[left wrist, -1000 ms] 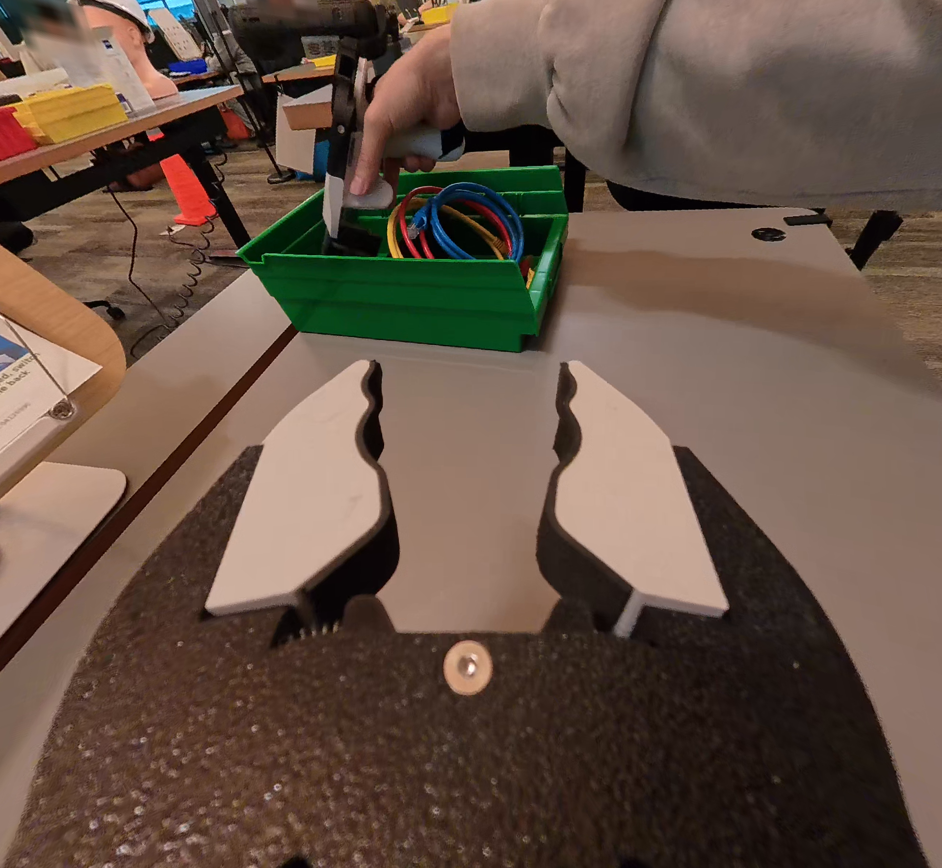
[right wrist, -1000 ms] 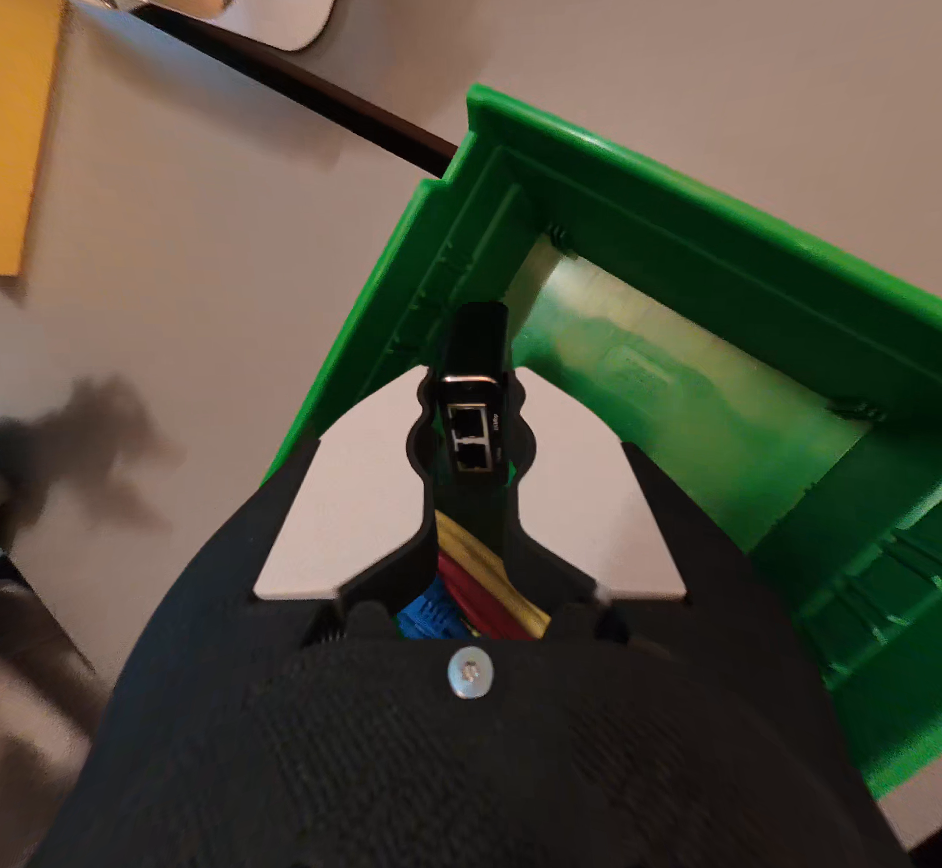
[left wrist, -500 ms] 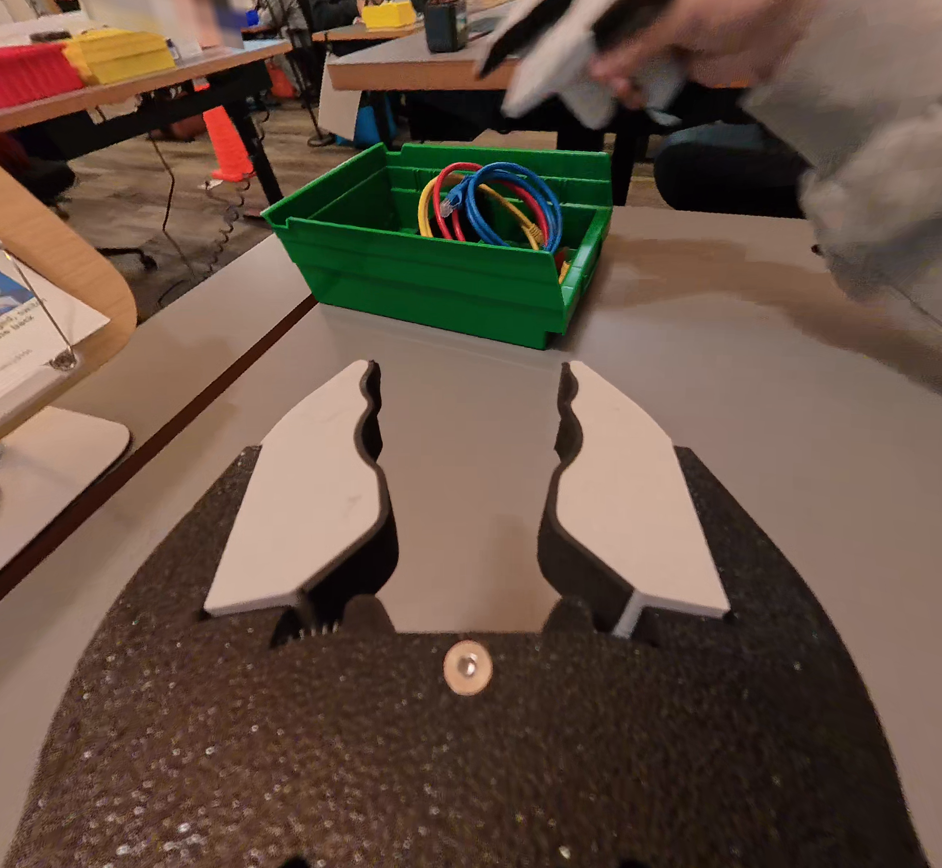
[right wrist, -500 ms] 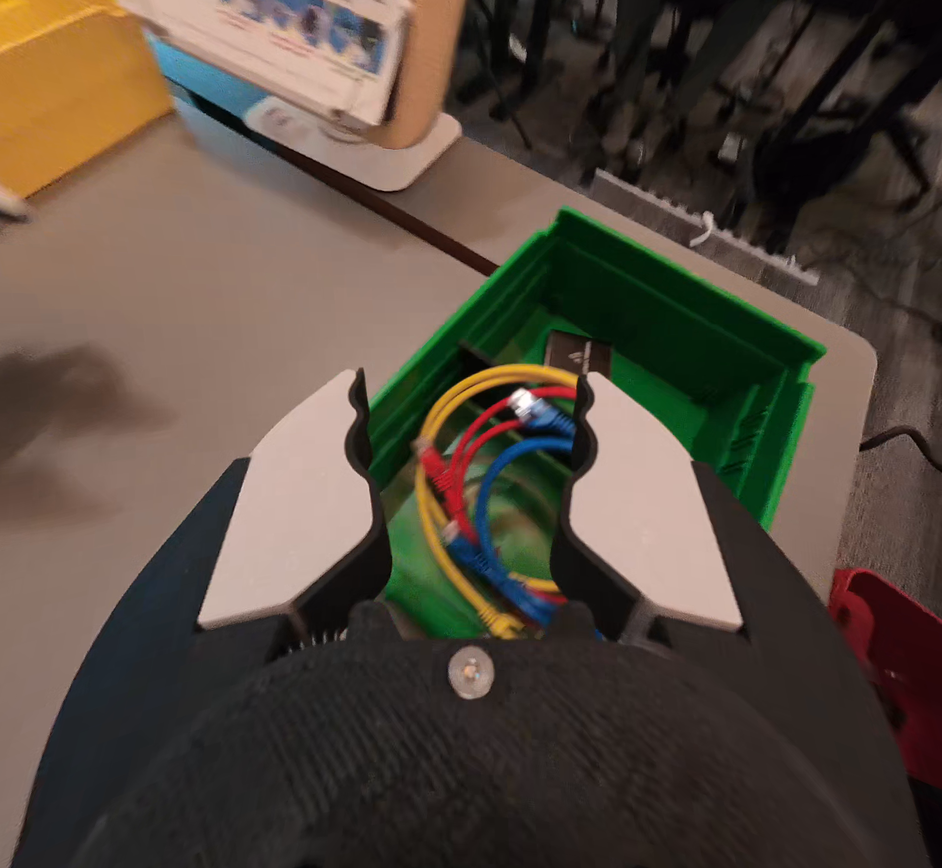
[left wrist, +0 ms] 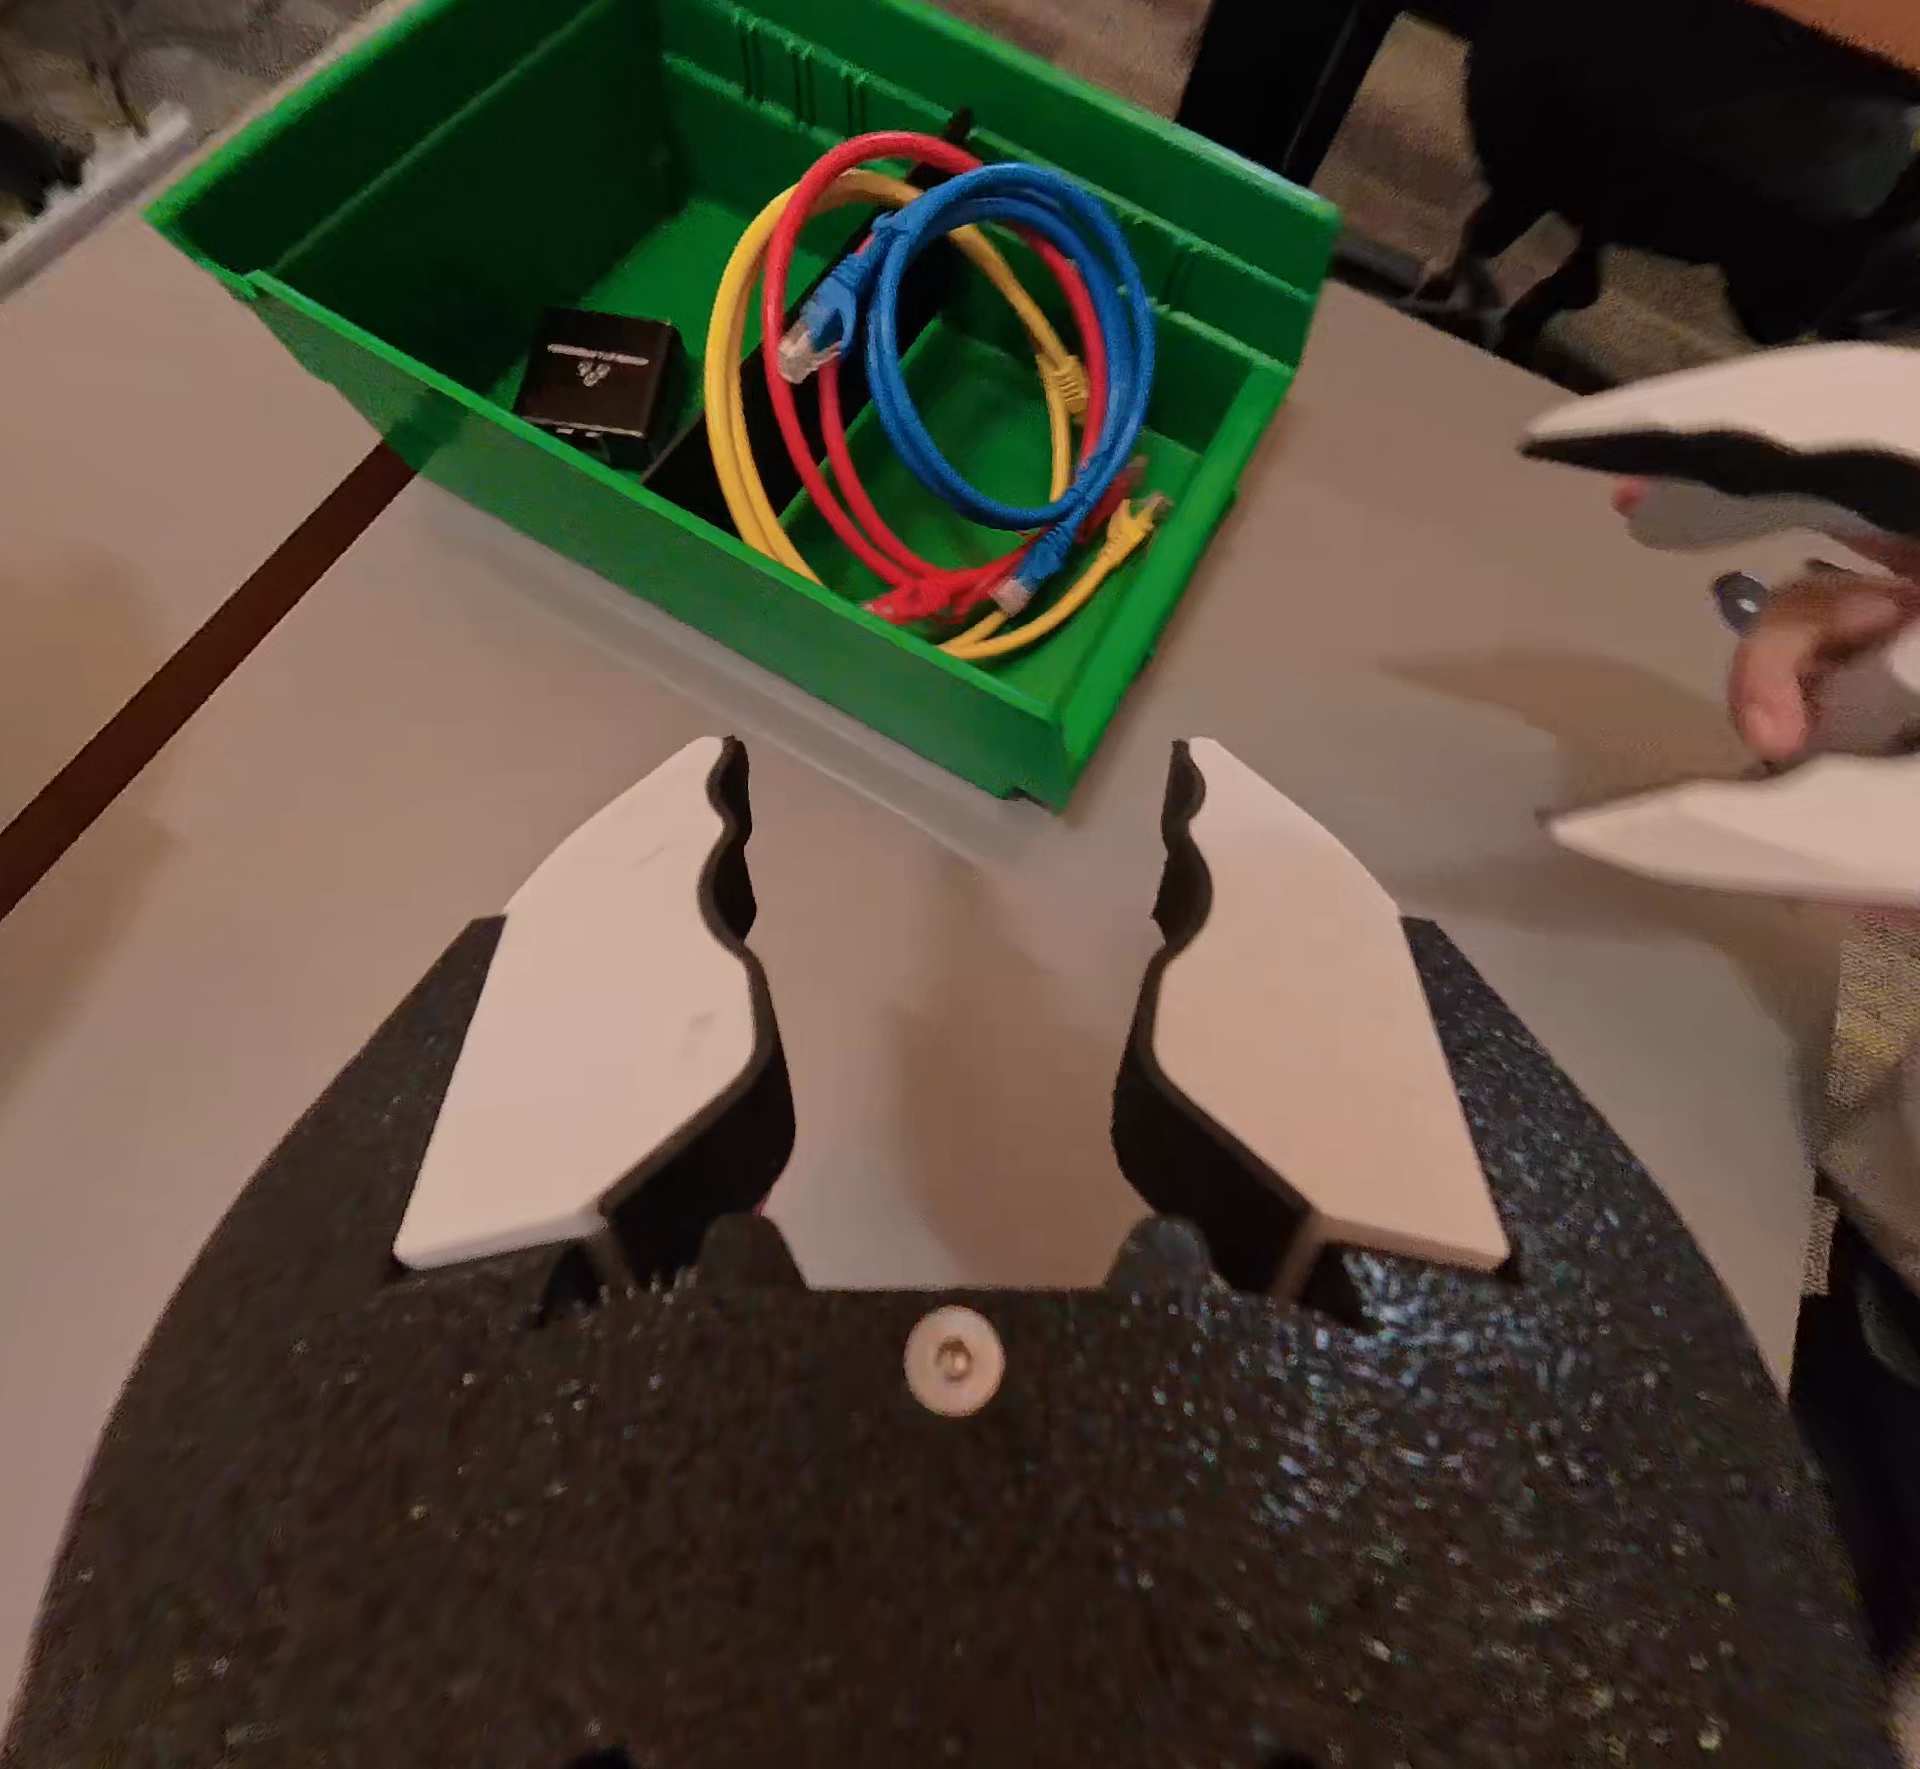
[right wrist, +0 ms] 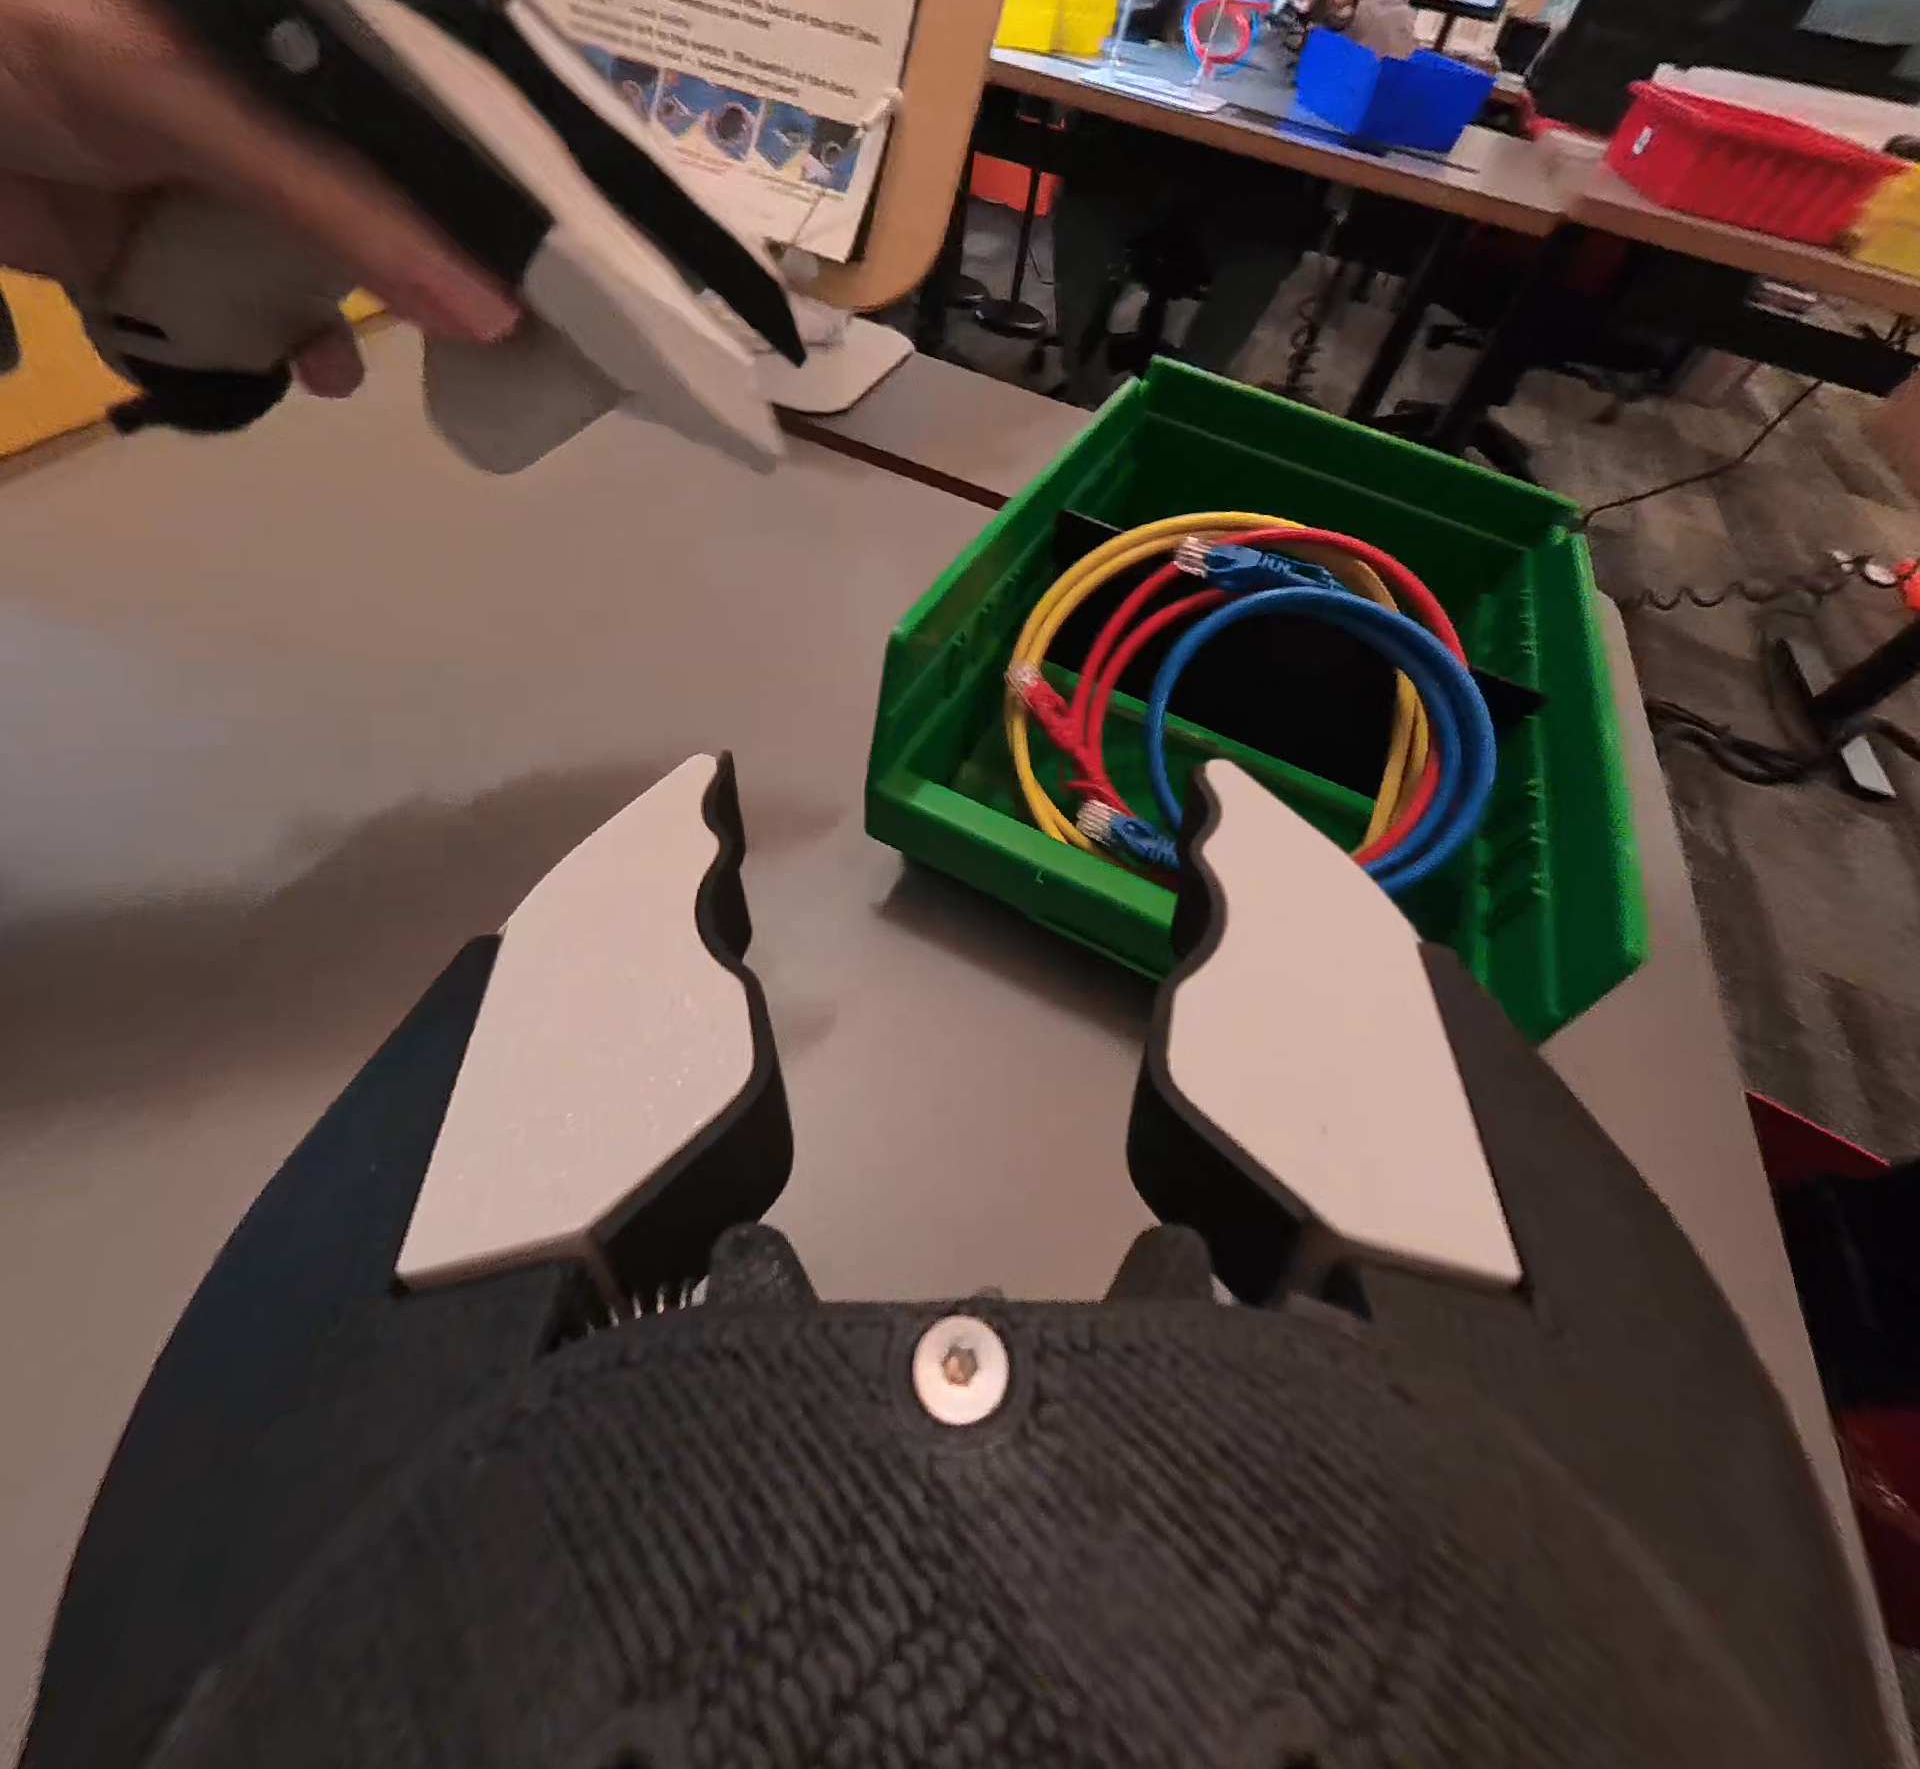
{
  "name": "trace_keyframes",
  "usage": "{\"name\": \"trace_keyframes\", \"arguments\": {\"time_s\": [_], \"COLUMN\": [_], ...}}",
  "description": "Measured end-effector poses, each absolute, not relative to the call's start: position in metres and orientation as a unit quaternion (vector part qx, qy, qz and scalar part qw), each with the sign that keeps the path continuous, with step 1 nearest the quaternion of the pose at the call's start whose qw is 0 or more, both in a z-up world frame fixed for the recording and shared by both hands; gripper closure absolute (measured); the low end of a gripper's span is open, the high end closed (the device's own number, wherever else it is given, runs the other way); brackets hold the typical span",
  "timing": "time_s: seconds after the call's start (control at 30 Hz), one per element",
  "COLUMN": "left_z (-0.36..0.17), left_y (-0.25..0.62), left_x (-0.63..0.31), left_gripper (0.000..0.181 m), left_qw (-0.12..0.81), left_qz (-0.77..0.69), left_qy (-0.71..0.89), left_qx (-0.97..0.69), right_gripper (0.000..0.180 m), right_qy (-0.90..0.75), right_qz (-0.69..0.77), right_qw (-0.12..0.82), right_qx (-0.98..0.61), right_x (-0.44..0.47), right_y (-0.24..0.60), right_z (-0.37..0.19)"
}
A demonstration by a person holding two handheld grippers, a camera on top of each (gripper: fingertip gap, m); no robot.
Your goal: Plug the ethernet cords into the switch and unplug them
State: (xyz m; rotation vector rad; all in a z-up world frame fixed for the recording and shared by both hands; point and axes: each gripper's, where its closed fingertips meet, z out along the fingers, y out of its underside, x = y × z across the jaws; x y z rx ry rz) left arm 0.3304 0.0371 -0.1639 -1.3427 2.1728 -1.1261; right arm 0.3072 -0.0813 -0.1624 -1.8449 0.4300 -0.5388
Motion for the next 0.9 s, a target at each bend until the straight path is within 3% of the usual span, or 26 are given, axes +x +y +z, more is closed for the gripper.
{"name": "trace_keyframes", "arguments": {"time_s": [0.13, 0.27, 0.4, 0.5, 0.6, 0.7, 0.8, 0.9], "left_z": [-0.175, -0.189, -0.225, -0.243, -0.244, -0.247, -0.248, -0.249], "left_y": [0.039, 0.017, 0.034, 0.032, 0.026, 0.043, 0.073, 0.084], "left_x": [0.374, 0.398, 0.410, 0.410, 0.422, 0.426, 0.422, 0.398], "left_gripper": [0.105, 0.104, 0.100, 0.094, 0.124, 0.141, 0.172, 0.175], "left_qw": [0.150, 0.055, 0.082, 0.053, 0.054, 0.102, 0.150, 0.130], "left_qz": [-0.327, -0.330, -0.226, -0.197, -0.222, -0.179, -0.152, -0.169], "left_qy": [0.754, 0.728, 0.737, 0.741, 0.726, 0.728, 0.722, 0.753], "left_qx": [-0.549, -0.599, -0.631, -0.639, -0.649, -0.654, -0.659, -0.622], "right_gripper": [0.098, 0.102, 0.104, 0.106, 0.107, 0.108, 0.108, 0.109], "right_qy": [0.168, 0.171, 0.170, 0.170, 0.171, 0.174, 0.163, 0.154], "right_qz": [-0.217, -0.222, -0.210, -0.215, -0.220, -0.216, -0.222, -0.228], "right_qw": [0.519, 0.529, 0.546, 0.546, 0.533, 0.525, 0.523, 0.529], "right_qx": [-0.810, -0.801, -0.793, -0.792, -0.799, -0.805, -0.806, -0.803], "right_x": [0.308, 0.312, 0.310, 0.312, 0.316, 0.315, 0.311, 0.305], "right_y": [-0.088, -0.094, -0.096, -0.100, -0.103, -0.101, -0.098, -0.091], "right_z": [-0.180, -0.176, -0.168, -0.167, -0.172, -0.175, -0.171, -0.162]}}
